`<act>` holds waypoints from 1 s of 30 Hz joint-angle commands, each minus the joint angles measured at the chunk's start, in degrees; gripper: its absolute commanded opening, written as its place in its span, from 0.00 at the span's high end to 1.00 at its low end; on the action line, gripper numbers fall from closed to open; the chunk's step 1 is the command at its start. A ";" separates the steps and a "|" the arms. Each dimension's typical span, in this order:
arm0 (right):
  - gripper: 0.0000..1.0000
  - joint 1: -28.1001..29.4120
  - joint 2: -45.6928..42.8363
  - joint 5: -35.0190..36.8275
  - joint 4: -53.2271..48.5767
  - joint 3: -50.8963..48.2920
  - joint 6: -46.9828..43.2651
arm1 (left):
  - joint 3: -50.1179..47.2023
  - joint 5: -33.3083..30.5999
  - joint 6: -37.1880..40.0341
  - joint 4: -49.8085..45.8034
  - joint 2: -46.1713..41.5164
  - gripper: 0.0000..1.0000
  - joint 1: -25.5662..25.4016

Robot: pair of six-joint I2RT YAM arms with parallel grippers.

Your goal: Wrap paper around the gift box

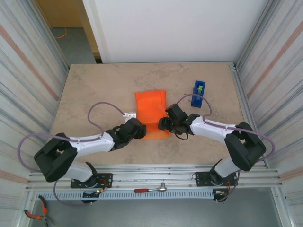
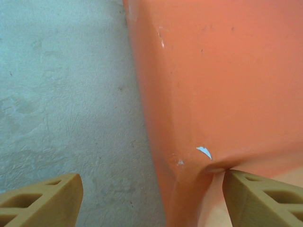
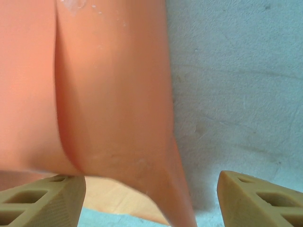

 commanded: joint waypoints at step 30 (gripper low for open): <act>0.46 -0.31 7.01 -1.01 4.14 0.53 -0.27 | 5.48 -9.25 -9.71 -3.01 10.97 0.55 -4.57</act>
